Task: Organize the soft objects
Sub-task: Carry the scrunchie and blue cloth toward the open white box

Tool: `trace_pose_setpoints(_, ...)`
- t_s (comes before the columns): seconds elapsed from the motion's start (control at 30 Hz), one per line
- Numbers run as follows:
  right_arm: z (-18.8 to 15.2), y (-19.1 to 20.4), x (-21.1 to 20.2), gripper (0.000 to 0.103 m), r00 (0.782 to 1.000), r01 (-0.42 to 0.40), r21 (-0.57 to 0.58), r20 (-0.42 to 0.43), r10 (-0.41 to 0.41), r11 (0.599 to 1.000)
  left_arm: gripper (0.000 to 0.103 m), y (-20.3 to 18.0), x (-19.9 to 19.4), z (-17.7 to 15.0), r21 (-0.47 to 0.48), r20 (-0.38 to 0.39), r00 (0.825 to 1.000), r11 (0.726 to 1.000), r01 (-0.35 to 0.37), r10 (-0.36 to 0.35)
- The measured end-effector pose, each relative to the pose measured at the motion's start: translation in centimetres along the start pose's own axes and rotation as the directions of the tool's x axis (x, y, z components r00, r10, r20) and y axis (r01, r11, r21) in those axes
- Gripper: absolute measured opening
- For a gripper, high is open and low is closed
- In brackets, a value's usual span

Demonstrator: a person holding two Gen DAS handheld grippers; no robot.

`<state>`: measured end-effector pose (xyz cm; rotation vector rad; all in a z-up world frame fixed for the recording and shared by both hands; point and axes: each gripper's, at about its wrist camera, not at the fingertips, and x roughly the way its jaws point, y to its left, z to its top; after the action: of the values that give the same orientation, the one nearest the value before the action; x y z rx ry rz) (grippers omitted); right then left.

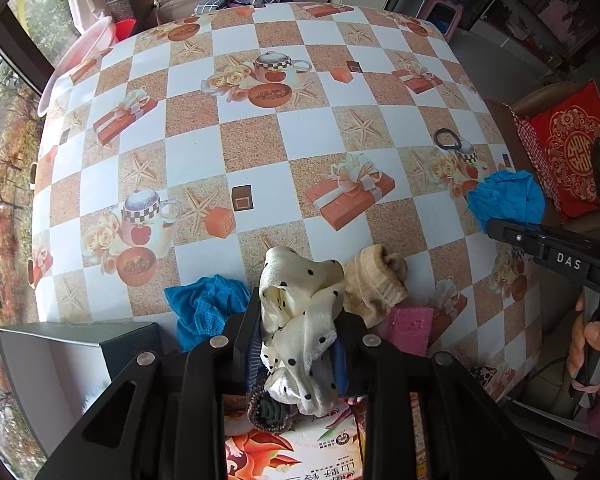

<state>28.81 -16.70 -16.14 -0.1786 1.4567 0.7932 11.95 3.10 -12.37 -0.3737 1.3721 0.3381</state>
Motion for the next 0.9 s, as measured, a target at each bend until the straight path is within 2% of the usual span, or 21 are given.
trace_pose_setpoints(0.23, -4.3, 1.2, -2.5, 0.023, 1.0, 0.008, 0.006, -0.005, -0.008, 1.0, 0.031, 0.0, -2.1, -3.4, 0.01, 0.011, 1.0, 1.0, 0.022, -0.022)
trace_pose_setpoints(0.47, -10.0, 2.3, -4.6, 0.023, 0.999, 0.033, 0.034, -0.017, -0.033, 0.999, 0.031, -0.1, -3.4, -7.5, 0.048, 0.011, 0.999, 0.998, 0.051, -0.051)
trace_pose_setpoints(0.67, -14.2, 3.6, -6.7, 0.023, 0.999, 0.05, 0.083, 0.007, -0.05, 0.995, 0.031, -0.1, -4.1, -10.5, 0.075, 0.003, 0.997, 0.994, 0.077, -0.078)
trace_pose_setpoints(0.9, -18.4, 5.4, -8.1, 0.023, 0.997, 0.074, 0.055, 0.015, -0.075, 0.996, 0.031, -1.5, -5.9, -13.7, 0.134, 0.04, 0.997, 0.989, 0.063, -0.069)
